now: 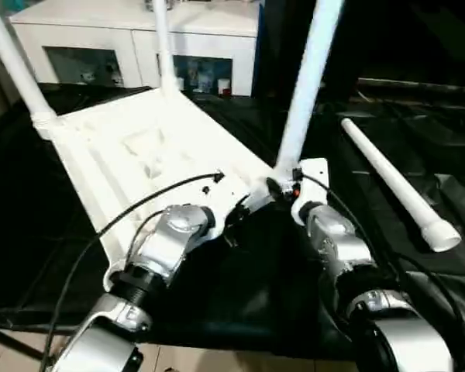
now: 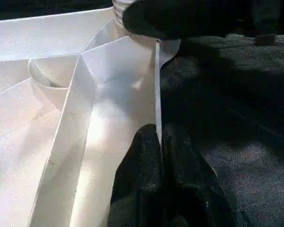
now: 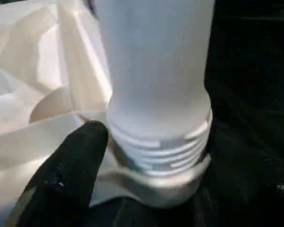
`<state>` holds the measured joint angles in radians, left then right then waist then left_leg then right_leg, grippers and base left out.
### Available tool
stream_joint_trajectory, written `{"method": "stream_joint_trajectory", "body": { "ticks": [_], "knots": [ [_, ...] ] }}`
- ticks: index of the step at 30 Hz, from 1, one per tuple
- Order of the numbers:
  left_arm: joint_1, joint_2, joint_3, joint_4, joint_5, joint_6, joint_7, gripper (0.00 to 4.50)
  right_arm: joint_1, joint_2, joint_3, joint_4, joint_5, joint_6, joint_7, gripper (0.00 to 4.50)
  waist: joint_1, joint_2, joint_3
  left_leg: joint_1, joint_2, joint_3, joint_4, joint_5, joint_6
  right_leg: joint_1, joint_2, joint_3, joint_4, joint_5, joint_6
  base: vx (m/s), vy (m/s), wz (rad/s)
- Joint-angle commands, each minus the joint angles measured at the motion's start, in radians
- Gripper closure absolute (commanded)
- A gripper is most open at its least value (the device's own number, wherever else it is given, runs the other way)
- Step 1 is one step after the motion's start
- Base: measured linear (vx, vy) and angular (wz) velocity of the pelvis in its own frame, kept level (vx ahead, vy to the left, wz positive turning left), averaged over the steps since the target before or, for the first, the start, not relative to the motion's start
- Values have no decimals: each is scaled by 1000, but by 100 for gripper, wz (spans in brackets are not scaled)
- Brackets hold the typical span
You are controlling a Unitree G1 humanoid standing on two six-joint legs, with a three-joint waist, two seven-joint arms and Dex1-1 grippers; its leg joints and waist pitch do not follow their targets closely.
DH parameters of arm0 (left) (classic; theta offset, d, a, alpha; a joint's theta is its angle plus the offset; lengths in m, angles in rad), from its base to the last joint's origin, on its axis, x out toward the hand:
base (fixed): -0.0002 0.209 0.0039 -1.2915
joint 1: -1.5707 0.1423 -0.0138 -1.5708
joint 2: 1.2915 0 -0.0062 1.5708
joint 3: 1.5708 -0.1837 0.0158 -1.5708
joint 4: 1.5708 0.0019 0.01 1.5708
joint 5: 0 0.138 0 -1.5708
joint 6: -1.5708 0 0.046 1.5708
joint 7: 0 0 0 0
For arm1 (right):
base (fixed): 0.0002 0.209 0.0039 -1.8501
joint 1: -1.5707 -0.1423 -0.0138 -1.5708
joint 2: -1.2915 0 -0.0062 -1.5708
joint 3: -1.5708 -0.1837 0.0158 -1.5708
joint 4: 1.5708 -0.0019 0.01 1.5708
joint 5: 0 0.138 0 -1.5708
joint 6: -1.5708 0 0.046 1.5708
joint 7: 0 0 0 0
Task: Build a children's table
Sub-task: Rotate leg to tighten
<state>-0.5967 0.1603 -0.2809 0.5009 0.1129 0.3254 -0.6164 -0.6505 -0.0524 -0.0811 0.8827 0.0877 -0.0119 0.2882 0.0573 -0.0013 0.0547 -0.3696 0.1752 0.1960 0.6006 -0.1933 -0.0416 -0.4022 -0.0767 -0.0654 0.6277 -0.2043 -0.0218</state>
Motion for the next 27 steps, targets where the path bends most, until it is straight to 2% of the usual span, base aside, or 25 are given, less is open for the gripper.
{"method": "stream_joint_trajectory", "body": {
  "ticks": [1, 3, 4, 5, 7, 10, 15, 21, 24, 25, 27],
  "knots": [
    [3, 11, 16, -39, -17, -60, -23, 450, 11, -4, 22, -41, 3, 4, 45, 54, 5, -6, -68, 5, 53, -26, -65, -126, 68, 58, -78, 51, -77, -92, -234, 0, 0, 0],
    [18, 44, 23, -57, -28, -62, -53, 450, 48, -48, 27, -110, 14, 28, 103, 35, 6, -6, -67, 6, 54, -26, -66, -130, 70, 57, -77, 52, -79, -109, -228, 0, 0, 0],
    [23, 55, 25, -65, -33, -63, -66, 450, 63, -66, 30, -135, 19, 37, 130, 24, 7, -2, -67, 8, 55, -26, -66, -128, 68, 55, -77, 53, -78, -105, -229, 0, 0, 0],
    [29, 68, 26, -72, -37, -65, -81, 450, 77, -84, 34, -159, 22, 44, 157, 16, 7, -3, -67, 7, 55, -26, -66, -127, 68, 56, -75, 52, -79, -103, -228, 0, 0, 0],
    [38, 86, 27, -83, -44, -70, -102, 450, 98, -112, 40, -196, 25, 59, 208, 4, 6, 1, -67, 7, 55, -26, -66, -126, 70, 56, -73, 52, -75, -81, -235, 0, 0, 0],
    [56, 117, 26, -109, -64, -79, -159, 450, 120, -167, 56, -241, 30, 61, 300, 4, 5, 1, -67, 7, 54, -26, -66, -140, 68, 57, -75, 52, -77, -89, -240, 0, 0, 0],
    [78, 147, 13, -153, -96, -88, -246, 450, 113, -216, 57, -256, 55, 69, 400, 4, 5, -2, -67, 7, 56, -25, -64, -135, 72, 56, -75, 52, -78, -97, -249, 0, 0, 0],
    [111, 175, -10, -216, -135, -98, -333, 450, 107, -263, 98, -272, 80, 119, 576, 4, 9, -3, -67, 7, 58, -24, -63, -116, 92, 56, -76, 52, -72, -53, -267, 0, 0, 0],
    [133, 183, -22, -255, -151, -103, -373, 450, 98, -282, 136, -253, 60, 114, 650, 4, 17, -6, -66, 9, 61, -24, -63, -115, 92, 54, -75, 51, -72, -73, -264, 0, 0, 0],
    [135, 183, -23, -260, -153, -101, -376, 450, 92, -282, 138, -241, 55, 109, 650, 4, 20, -9, -66, 9, 61, -22, -63, -116, 88, 53, -75, 52, -73, -83, -260, 0, 0, 0],
    [138, 184, -24, -268, -157, -98, -379, 450, 81, -281, 140, -224, 45, 100, 645, 4, 24, -7, -65, 10, 61, -22, -64, -114, 84, 52, -77, 52, -73, -91, -257, 0, 0, 0]
  ]
}}
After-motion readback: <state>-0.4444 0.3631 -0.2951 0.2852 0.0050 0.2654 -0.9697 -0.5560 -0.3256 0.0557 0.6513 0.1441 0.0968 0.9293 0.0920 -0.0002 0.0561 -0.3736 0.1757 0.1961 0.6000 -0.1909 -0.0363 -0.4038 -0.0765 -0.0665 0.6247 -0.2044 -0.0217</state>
